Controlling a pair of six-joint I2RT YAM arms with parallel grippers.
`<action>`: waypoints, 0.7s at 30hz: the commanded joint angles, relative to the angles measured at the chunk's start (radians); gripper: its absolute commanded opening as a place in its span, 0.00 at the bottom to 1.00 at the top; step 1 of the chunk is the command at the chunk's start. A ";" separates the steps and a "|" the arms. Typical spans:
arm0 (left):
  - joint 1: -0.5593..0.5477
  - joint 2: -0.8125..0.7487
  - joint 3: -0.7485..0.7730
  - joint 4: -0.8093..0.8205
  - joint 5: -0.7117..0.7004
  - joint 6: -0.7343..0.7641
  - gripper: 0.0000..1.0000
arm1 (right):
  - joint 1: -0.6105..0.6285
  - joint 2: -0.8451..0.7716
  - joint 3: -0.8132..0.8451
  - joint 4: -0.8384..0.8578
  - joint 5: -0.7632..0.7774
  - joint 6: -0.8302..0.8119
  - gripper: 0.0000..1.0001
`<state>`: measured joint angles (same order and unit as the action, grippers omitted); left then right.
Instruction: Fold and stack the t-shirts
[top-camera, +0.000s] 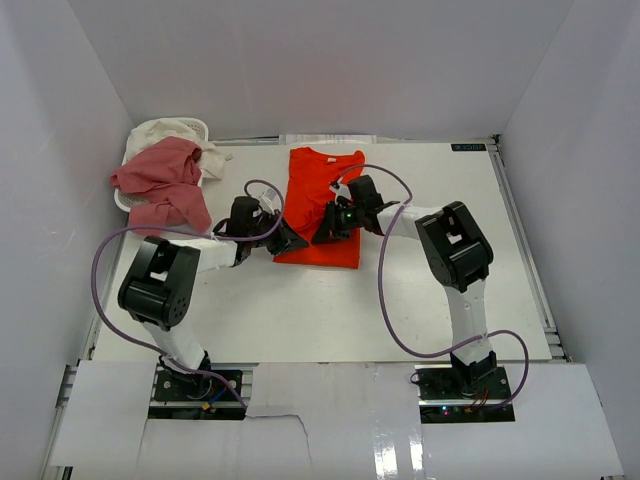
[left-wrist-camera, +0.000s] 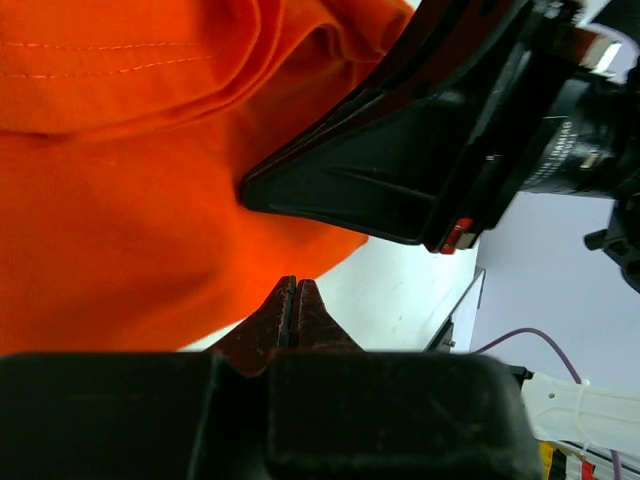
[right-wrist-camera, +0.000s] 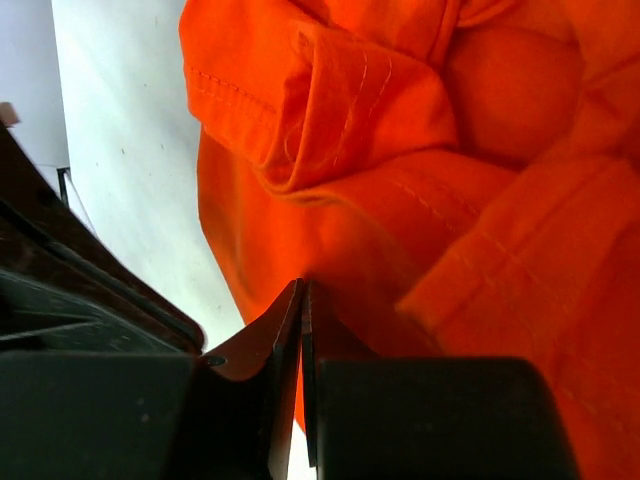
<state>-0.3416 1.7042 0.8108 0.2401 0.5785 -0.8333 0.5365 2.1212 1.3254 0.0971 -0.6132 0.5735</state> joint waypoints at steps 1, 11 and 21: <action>-0.014 0.043 0.045 0.050 0.029 0.031 0.00 | 0.003 0.025 0.064 0.059 0.001 0.011 0.08; -0.074 0.162 0.034 0.085 -0.020 0.056 0.00 | 0.005 0.043 0.093 0.035 0.046 -0.018 0.08; -0.091 0.233 -0.050 0.084 -0.137 0.057 0.00 | 0.005 0.094 0.112 0.023 0.085 -0.040 0.08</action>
<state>-0.4213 1.9095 0.8116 0.3782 0.5629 -0.8127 0.5415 2.1841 1.4014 0.1081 -0.5526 0.5591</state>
